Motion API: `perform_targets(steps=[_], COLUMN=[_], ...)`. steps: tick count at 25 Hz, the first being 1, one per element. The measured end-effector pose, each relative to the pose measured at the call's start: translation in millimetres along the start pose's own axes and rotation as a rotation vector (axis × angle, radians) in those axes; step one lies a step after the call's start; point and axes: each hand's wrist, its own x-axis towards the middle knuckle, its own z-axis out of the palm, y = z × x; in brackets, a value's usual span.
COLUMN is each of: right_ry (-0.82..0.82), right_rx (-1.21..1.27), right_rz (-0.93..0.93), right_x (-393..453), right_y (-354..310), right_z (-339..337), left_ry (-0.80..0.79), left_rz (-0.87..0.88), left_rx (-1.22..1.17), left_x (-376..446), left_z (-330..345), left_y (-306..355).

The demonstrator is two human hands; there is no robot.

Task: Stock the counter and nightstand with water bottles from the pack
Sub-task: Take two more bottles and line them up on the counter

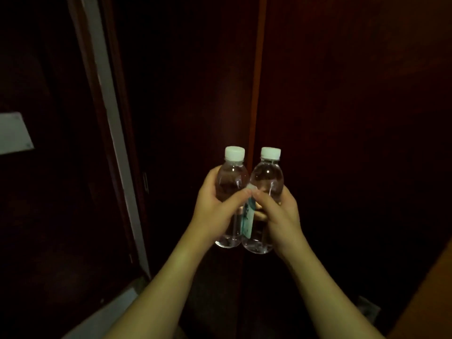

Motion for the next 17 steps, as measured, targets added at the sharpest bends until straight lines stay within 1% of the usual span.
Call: perform_targets(steps=[4, 7, 9, 12, 17], right_ry=[-0.04, -0.029, 0.02, 0.137, 0.506], right_rx=[0.034, 0.034, -0.01, -0.087, -0.275], right_rz=[-0.047, -0.062, -0.079, -0.114, -0.113], right_x=[1, -8, -22, -52, -135], right_y=[-80, -109, -125, -141, -178], right_z=[-15, -29, -41, -66, -131], left_ry=[0.022, 0.014, -0.048, -0.192, -0.509], left_rz=[0.048, 0.094, 0.119, 0.124, 0.118], left_rx=[-0.051, -0.105, -0.141, -0.197, -0.373], left_x=[5, 2, -2, -6, -37], left_z=[22, 38, 53, 83, 171], left_y=[72, 98, 110, 113, 119])
